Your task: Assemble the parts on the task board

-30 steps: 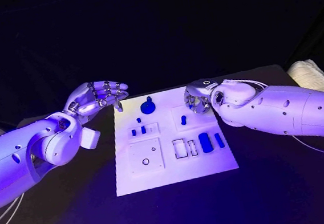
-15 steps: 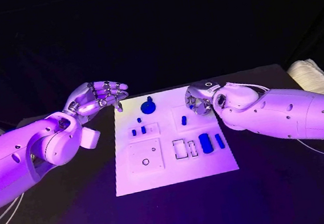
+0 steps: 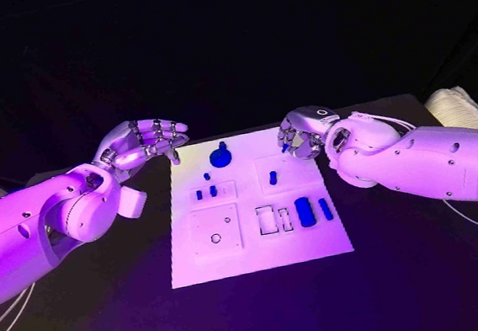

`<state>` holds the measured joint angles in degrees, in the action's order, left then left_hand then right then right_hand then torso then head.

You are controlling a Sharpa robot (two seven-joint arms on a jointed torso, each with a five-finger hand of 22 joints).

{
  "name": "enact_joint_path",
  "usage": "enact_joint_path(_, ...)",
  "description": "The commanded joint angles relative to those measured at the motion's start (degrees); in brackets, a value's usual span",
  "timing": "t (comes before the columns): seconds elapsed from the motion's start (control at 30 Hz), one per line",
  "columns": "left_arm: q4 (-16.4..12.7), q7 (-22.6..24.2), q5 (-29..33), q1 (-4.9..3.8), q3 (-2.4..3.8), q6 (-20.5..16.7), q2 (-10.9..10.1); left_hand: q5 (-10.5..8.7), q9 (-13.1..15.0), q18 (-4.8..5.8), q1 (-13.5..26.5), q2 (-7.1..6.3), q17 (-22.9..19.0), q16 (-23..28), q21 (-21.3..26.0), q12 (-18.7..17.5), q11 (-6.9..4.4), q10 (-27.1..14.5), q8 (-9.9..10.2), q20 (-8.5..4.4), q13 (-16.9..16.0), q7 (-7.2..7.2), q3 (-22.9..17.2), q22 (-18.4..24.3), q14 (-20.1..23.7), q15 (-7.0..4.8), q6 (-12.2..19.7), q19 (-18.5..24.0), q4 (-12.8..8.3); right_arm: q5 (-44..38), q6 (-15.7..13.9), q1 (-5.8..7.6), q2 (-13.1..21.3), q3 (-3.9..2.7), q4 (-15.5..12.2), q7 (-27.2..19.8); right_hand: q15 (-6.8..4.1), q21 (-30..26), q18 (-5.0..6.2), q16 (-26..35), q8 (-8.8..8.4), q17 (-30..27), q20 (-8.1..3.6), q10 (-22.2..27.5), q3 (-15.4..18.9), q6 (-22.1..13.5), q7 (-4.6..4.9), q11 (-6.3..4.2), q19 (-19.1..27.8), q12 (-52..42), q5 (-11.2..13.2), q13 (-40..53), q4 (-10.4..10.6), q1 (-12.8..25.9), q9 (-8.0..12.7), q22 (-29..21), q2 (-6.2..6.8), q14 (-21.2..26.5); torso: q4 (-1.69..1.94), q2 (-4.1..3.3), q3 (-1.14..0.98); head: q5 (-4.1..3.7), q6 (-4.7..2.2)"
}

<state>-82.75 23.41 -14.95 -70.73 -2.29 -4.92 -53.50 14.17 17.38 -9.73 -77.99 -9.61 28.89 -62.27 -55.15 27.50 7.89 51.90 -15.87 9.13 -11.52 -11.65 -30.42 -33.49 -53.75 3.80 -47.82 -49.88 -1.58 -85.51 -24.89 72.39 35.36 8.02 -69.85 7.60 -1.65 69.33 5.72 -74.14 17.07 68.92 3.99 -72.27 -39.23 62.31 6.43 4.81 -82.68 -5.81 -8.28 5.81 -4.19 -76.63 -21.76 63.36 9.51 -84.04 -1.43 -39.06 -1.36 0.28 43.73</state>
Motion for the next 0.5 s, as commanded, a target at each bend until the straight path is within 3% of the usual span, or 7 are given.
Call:
enact_joint_path(0.03,0.07,-0.02,0.3,0.0,0.05,1.04,-0.02,0.05,-0.06,-0.86,0.39,-0.09,-0.02,0.22,0.13,0.11,0.06,-0.28,-0.31,-0.13,0.08,-0.02,0.39,0.06,-0.33,-0.04,0.34,-0.33,-0.04,4.34,-2.43,0.4,1.02,-0.23,-1.61,-0.94,-0.5,0.12,-0.54,0.27,0.4,-0.08,-0.31,-2.61,-0.08,0.31,0.17,-2.28,0.05,-0.13,0.08,1.06,-0.19,0.44,0.03,-0.08,-0.33,-2.31,-0.05,0.01,0.01,0.05,0.01)
enact_joint_path(0.27,0.03,-0.12,0.3,0.0,0.05,1.04,0.02,0.05,-0.07,-0.86,0.39,-0.1,-0.02,0.23,0.15,0.09,0.08,-0.33,-0.31,-0.12,0.09,-0.03,0.4,0.07,-0.32,-0.02,0.36,-0.34,-0.03,5.74,-2.81,0.72,2.86,-0.49,-6.69,-1.43,-0.5,0.12,-0.53,0.31,0.41,-0.15,-0.33,-2.6,-0.08,0.31,0.18,-2.28,0.06,-0.11,0.06,1.08,-0.2,0.49,0.0,-0.08,-0.31,-2.3,0.0,-0.01,-0.05,0.36,0.0)
enact_joint_path(0.4,-0.15,-0.11,0.3,0.0,0.05,0.96,0.01,0.05,-0.07,-0.86,0.39,-0.1,-0.02,0.23,0.15,0.09,0.08,-0.33,-0.31,-0.12,0.09,-0.03,0.4,0.07,-0.32,-0.02,0.36,-0.34,-0.03,4.82,-2.43,0.38,3.1,-0.5,-10.26,-1.55,-0.5,0.03,-0.51,0.3,0.41,-0.15,-0.34,-2.59,-0.09,0.29,0.18,-2.28,0.1,-0.09,0.02,1.09,-0.22,0.5,-0.01,-0.19,-0.3,-2.3,-0.01,-0.06,-0.08,1.15,0.1)
enact_joint_path(0.5,-0.36,-0.07,0.3,0.0,0.05,0.87,0.09,0.06,-0.08,-0.86,0.39,-0.11,-0.03,0.25,0.18,0.07,0.1,-0.42,-0.32,-0.11,0.11,-0.05,0.4,0.09,-0.3,-0.01,0.38,-0.35,-0.02,2.48,-1.8,-0.13,2.52,-0.3,-13.12,-1.32,-0.5,0.03,-0.51,0.3,0.41,-0.15,-0.34,-2.59,-0.09,0.29,0.18,-2.28,0.1,-0.09,0.02,1.09,-0.22,0.5,-0.01,-0.19,-0.3,-2.3,-0.09,0.0,0.0,2.08,0.54)
